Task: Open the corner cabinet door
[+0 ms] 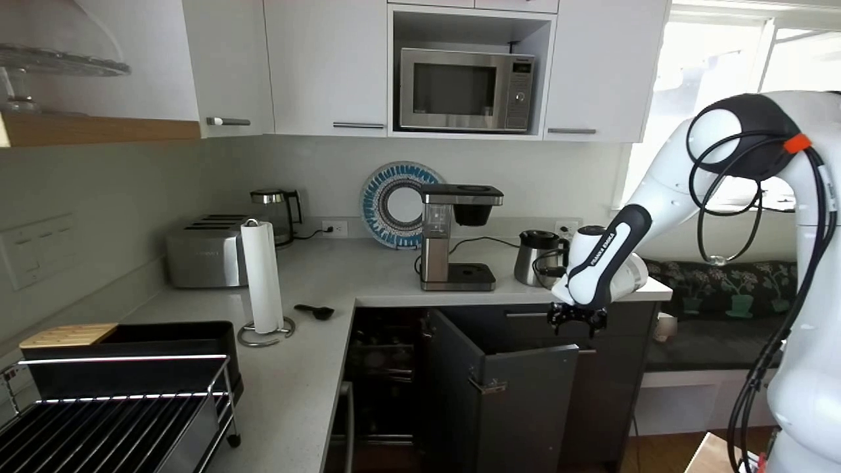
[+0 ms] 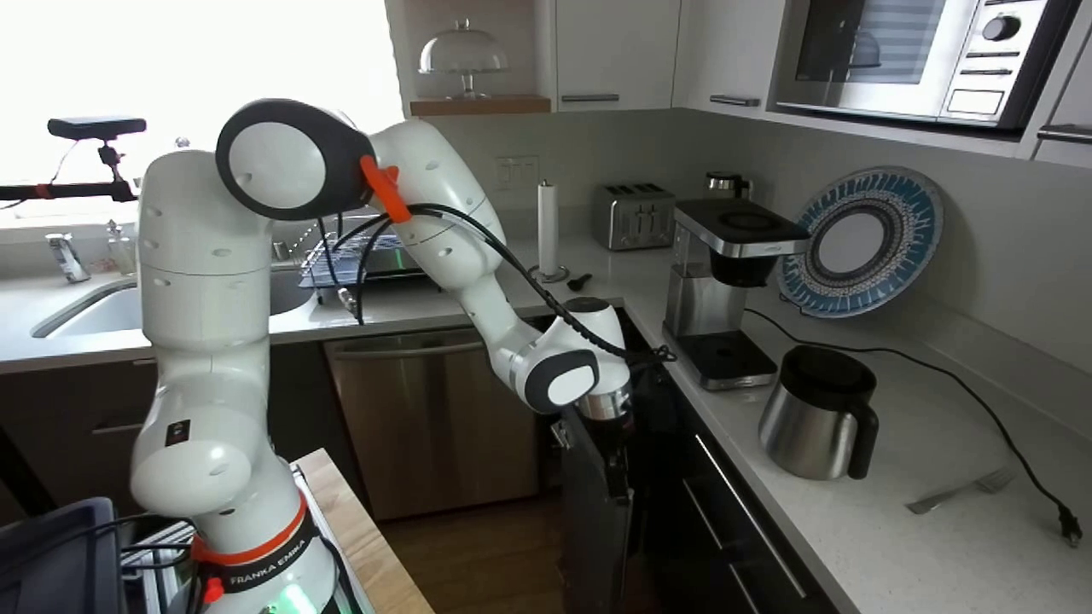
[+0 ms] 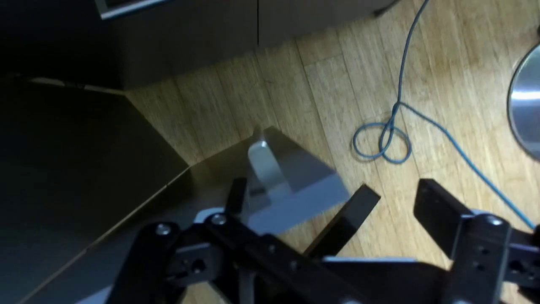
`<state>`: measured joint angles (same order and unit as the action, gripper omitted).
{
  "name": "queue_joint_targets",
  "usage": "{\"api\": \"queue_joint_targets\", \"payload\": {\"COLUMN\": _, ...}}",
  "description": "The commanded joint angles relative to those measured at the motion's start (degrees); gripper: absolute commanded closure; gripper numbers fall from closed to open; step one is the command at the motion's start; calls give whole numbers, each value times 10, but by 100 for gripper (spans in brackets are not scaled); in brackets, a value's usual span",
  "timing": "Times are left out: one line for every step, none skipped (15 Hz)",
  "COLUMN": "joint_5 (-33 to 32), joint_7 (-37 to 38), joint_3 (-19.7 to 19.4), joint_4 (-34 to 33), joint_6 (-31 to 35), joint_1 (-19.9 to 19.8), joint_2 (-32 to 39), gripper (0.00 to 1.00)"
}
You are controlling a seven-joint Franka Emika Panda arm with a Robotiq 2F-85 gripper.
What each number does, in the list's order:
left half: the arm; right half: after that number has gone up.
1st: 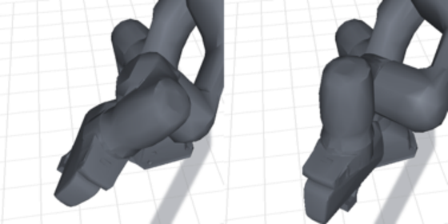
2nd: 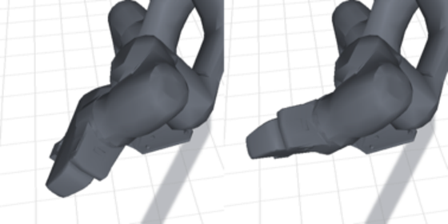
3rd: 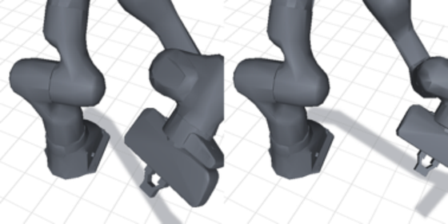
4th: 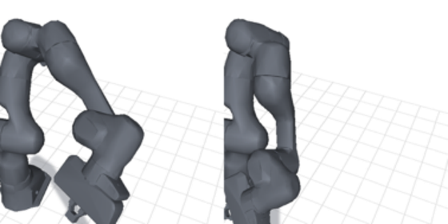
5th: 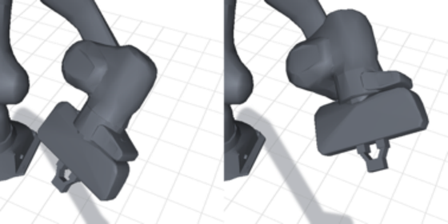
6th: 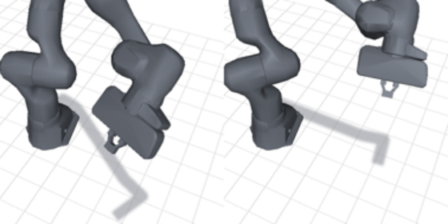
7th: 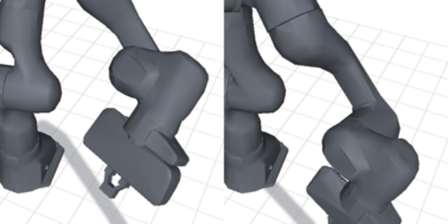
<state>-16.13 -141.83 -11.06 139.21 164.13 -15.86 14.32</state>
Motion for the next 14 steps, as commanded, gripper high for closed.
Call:
{"api": "queue_joint_targets", "payload": {"joint_5": 111, "joint_7": 10, "joint_3": 52, "joint_4": 84, "joint_6": -98, "joint_1": -5, "joint_2": -127, "gripper": 0}}
{"api": "queue_joint_targets", "payload": {"joint_5": 164, "joint_7": -5, "joint_3": 62, "joint_4": 98, "joint_6": -117, "joint_1": -3, "joint_2": -155, "gripper": 0}}
{"api": "queue_joint_targets", "payload": {"joint_5": 203, "joint_7": -6, "joint_3": 60, "joint_4": 105, "joint_6": -152, "joint_1": 8, "joint_2": -184, "gripper": 0}}
{"api": "queue_joint_targets", "payload": {"joint_5": 242, "joint_7": -11, "joint_3": 54, "joint_4": 110, "joint_6": -183, "joint_1": 17, "joint_2": -210, "gripper": 0}}
{"api": "queue_joint_targets", "payload": {"joint_5": 269, "joint_7": -5, "joint_3": 44, "joint_4": 111, "joint_6": -216, "joint_1": 28, "joint_2": -233, "gripper": 0}}
{"api": "queue_joint_targets", "payload": {"joint_5": 291, "joint_7": 5, "joint_3": 34, "joint_4": 111, "joint_6": -251, "joint_1": 37, "joint_2": -257, "gripper": 0}}
{"api": "queue_joint_targets", "payload": {"joint_5": 312, "joint_7": 12, "joint_3": 24, "joint_4": 107, "joint_6": -283, "joint_1": 44, "joint_2": -274, "gripper": 0}}
{"api": "queue_joint_targets", "payload": {"joint_5": 329, "joint_7": 23, "joint_3": 15, "joint_4": 104, "joint_6": -314, "joint_1": 50, "joint_2": -292, "gripper": 0}}
{"api": "queue_joint_targets", "payload": {"joint_5": 346, "joint_7": 34, "joint_3": 6, "joint_4": 100, "joint_6": -345, "joint_1": 56, "joint_2": -307, "gripper": 0}}
{"api": "queue_joint_targets", "payload": {"joint_5": 363, "joint_7": 45, "joint_3": -2, "joint_4": 98, "joint_6": -370, "joint_1": 61, "joint_2": -321, "gripper": 0}}
{"api": "queue_joint_targets", "payload": {"joint_5": 381, "joint_7": 58, "joint_3": -9, "joint_4": 97, "joint_6": -394, "joint_1": 66, "joint_2": -336, "gripper": 0}}
{"api": "queue_joint_targets", "payload": {"joint_5": 399, "joint_7": 70, "joint_3": -16, "joint_4": 97, "joint_6": -415, "joint_1": 71, "joint_2": -350, "gripper": 0}}
{"api": "queue_joint_targets", "payload": {"joint_5": 417, "joint_7": 84, "joint_3": -22, "joint_4": 98, "joint_6": -435, "joint_1": 75, "joint_2": -364, "gripper": 0}}
{"api": "queue_joint_targets", "payload": {"joint_5": 439, "joint_7": 97, "joint_3": -26, "joint_4": 102, "joint_6": -445, "joint_1": 80, "joint_2": -381, "gripper": 0}}
